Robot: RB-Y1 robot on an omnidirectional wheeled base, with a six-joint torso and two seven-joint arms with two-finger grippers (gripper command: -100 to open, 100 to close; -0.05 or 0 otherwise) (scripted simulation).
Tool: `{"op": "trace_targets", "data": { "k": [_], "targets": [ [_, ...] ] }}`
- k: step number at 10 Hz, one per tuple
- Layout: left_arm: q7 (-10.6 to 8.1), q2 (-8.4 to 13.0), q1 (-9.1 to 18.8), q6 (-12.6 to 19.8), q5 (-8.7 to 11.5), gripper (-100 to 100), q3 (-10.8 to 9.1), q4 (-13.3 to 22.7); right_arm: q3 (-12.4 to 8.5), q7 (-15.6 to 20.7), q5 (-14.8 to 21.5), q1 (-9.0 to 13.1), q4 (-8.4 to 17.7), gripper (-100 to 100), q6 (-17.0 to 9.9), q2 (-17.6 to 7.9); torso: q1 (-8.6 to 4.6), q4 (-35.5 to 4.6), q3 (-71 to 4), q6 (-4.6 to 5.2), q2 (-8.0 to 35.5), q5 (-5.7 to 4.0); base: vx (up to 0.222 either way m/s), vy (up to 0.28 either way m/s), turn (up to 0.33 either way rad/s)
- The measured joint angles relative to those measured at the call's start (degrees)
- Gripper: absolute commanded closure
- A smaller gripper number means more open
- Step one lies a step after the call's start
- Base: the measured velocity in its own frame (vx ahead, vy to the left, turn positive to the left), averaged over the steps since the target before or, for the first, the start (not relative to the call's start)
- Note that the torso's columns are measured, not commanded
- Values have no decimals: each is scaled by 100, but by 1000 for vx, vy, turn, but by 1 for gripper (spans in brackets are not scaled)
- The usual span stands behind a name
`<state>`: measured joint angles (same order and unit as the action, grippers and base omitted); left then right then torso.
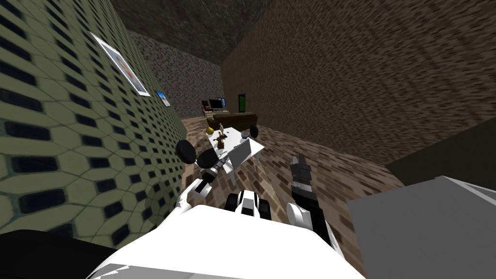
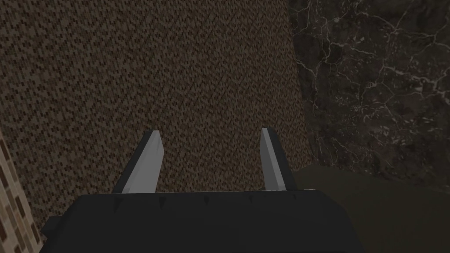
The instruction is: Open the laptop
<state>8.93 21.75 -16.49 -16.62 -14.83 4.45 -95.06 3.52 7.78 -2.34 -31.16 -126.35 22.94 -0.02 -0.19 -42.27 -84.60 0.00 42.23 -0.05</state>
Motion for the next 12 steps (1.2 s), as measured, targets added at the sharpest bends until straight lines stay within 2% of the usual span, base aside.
{"op": "trace_targets", "data": {
  "k": [2,4,9,12],
  "targets": [
    [64,-39,87,104,-17,-100,-94,246,-1,0,0,0,0,0,0,-1,38,-3,4,0,7,9,66,-156,29],
    [70,-20,94,222,-16,-100,-142,281,-2,0,0,1,0,0,0,-2,54,-6,12,-1,20,14,-9,-34,-66],
    [205,-191,663,379,-34,-100,-494,831,-2,0,0,3,0,0,-1,-3,9,0,-1,1,-1,2,-95,34,-173],
    [343,-373,1200,534,-66,-100,-769,1314,-2,0,0,3,0,0,-1,-3,21,-3,6,-2,10,5,-118,23,-199]
  ]
}}
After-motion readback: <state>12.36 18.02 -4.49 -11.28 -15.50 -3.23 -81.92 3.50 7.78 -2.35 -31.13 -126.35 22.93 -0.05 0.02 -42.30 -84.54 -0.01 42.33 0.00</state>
